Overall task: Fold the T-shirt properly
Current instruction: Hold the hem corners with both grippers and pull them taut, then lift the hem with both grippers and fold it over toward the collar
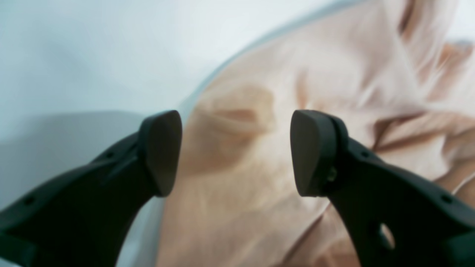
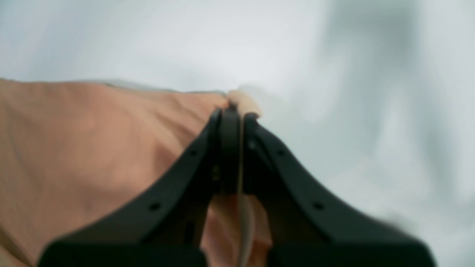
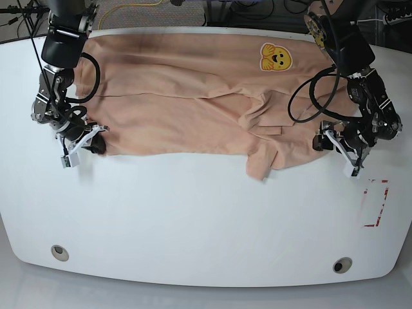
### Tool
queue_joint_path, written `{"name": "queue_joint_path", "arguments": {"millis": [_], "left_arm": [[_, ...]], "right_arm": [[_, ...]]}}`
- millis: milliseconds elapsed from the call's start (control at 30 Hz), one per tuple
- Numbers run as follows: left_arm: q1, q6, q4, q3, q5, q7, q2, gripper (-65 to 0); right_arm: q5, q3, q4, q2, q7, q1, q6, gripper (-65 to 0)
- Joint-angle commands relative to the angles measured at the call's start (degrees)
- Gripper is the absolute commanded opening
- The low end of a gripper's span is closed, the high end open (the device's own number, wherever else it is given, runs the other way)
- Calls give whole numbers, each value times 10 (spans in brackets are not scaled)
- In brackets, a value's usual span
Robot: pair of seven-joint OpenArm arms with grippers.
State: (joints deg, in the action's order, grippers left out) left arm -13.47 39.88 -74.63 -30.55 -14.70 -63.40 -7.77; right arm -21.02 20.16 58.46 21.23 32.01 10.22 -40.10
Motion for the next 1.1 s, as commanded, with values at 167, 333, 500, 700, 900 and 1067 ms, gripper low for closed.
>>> {"name": "queue_joint_path", "arguments": {"millis": [167,333,500,700,900,1067], "left_arm": [[-12,1,49,24,-1,38,-15,-215],[-12,1,75,25,0,66,-13,-215],[-12,1,79,26,0,62,-12,-222],[-12,1,76,40,-1,49,-12,-368],[-12,1,76,41,-1,52,-12,-649],[-13,1,61,46,-1,50,-12,-633]], "right_arm": [[19,1,22,-5,20,-9,1,-650],[15,1,22,-9,20,-15,1,-650],[15,2,22,-10,20,-16,1,-650],[15,3,22,-10,20,-17,1,-650],[15,3,22,-10,20,-16,1,-650],[15,2,23,-10,20,-13,1,-650]]}}
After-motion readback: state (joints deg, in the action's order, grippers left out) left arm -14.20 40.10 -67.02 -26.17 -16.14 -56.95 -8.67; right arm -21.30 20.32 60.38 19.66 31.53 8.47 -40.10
